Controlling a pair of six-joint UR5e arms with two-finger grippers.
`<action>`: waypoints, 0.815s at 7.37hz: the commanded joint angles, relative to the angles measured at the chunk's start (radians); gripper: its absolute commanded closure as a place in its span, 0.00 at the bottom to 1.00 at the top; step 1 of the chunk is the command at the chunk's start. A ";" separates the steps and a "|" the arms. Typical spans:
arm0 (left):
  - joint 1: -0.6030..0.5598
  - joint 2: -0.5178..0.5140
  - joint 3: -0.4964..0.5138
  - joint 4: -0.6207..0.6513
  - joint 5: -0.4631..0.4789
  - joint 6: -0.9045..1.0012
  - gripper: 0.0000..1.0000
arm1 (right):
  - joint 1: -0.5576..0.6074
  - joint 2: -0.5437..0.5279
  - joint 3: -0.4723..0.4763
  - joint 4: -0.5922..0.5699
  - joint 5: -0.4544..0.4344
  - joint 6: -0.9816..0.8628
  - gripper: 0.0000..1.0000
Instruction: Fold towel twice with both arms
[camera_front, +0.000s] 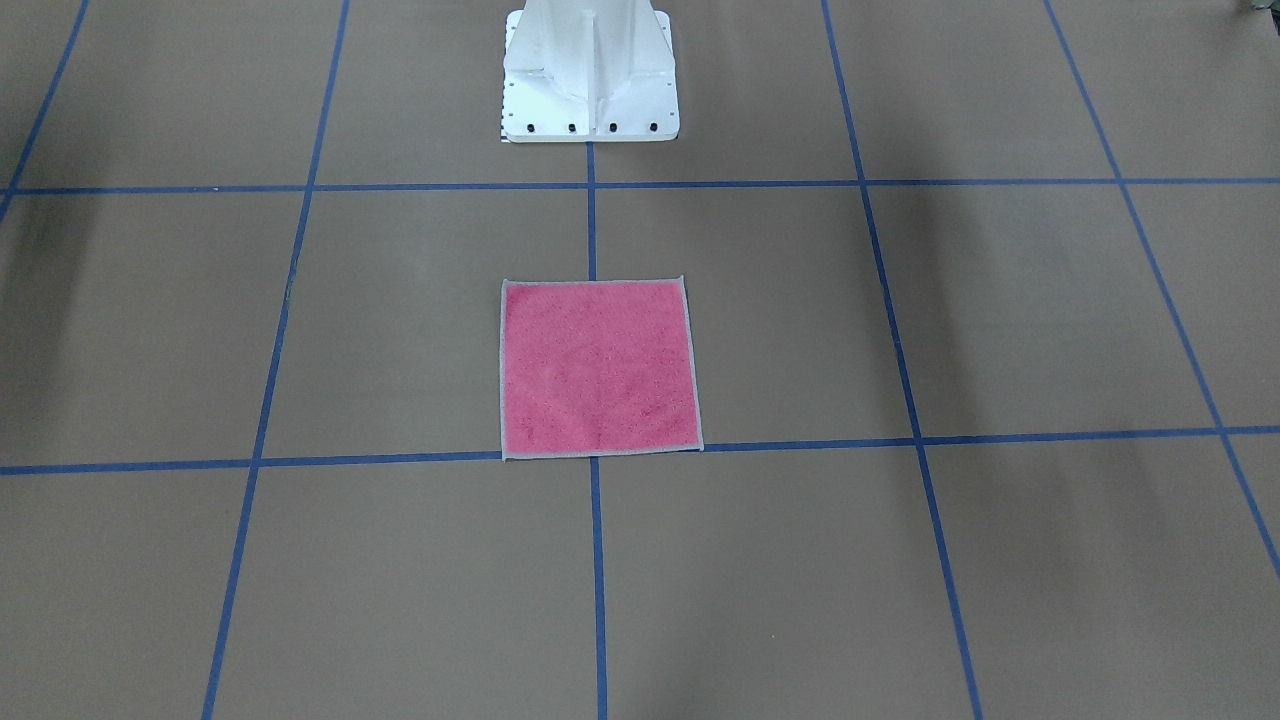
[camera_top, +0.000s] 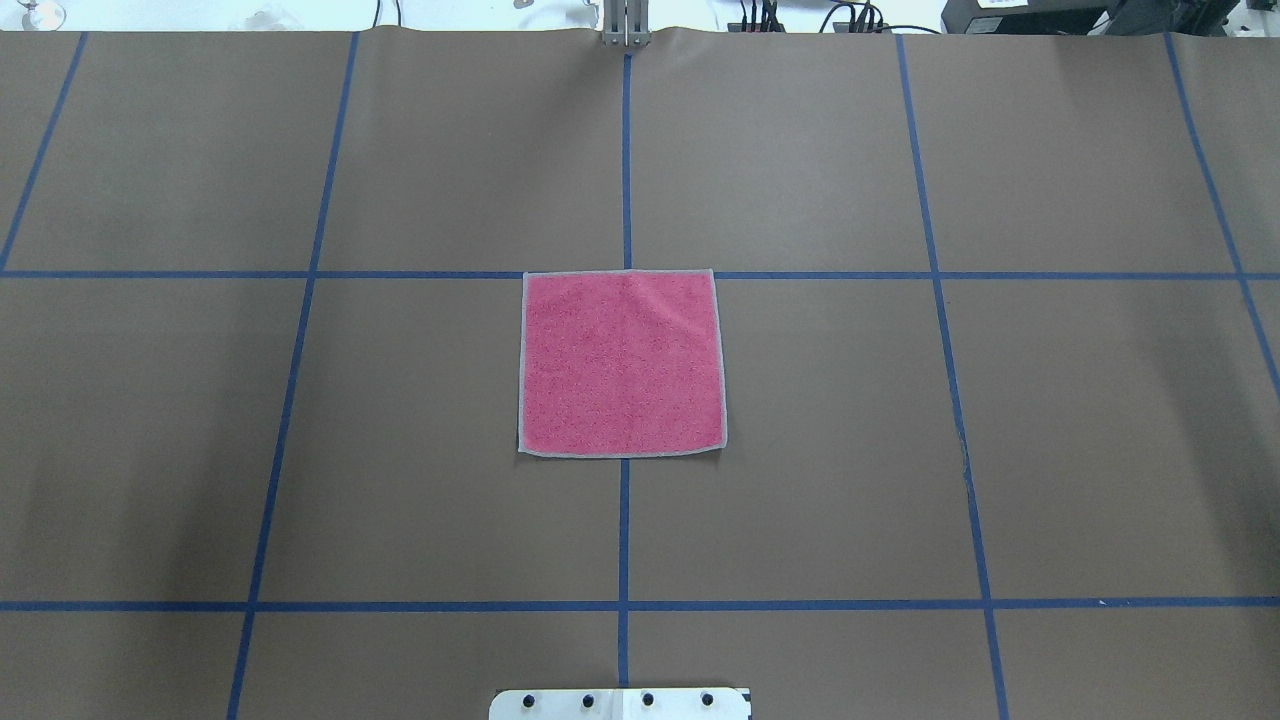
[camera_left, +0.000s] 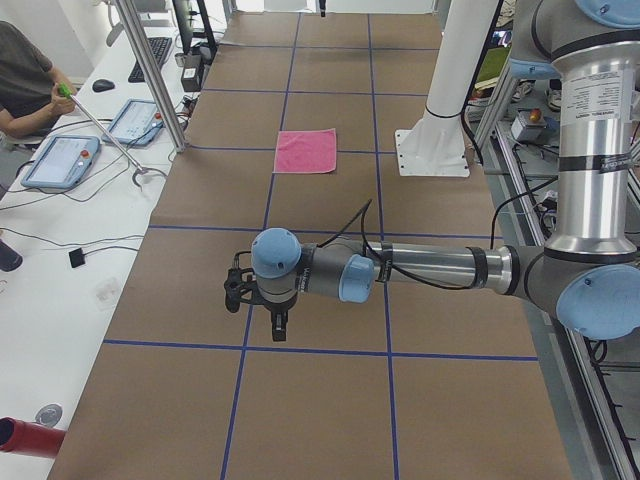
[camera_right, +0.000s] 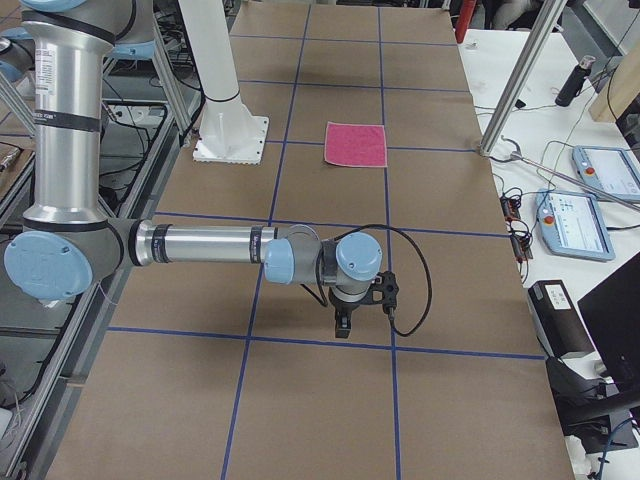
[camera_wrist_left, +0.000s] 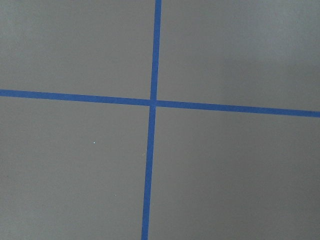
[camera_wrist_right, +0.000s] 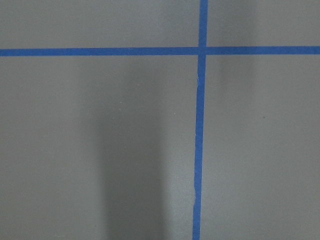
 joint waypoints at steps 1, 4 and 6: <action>0.003 0.003 -0.005 -0.007 0.062 0.010 0.00 | 0.001 0.002 0.002 0.000 -0.001 0.000 0.00; 0.006 0.041 -0.007 -0.027 0.058 0.003 0.00 | 0.001 0.014 0.032 -0.008 -0.096 0.002 0.00; 0.006 0.041 -0.008 -0.031 0.058 0.003 0.00 | -0.002 0.005 0.055 -0.003 -0.077 -0.009 0.00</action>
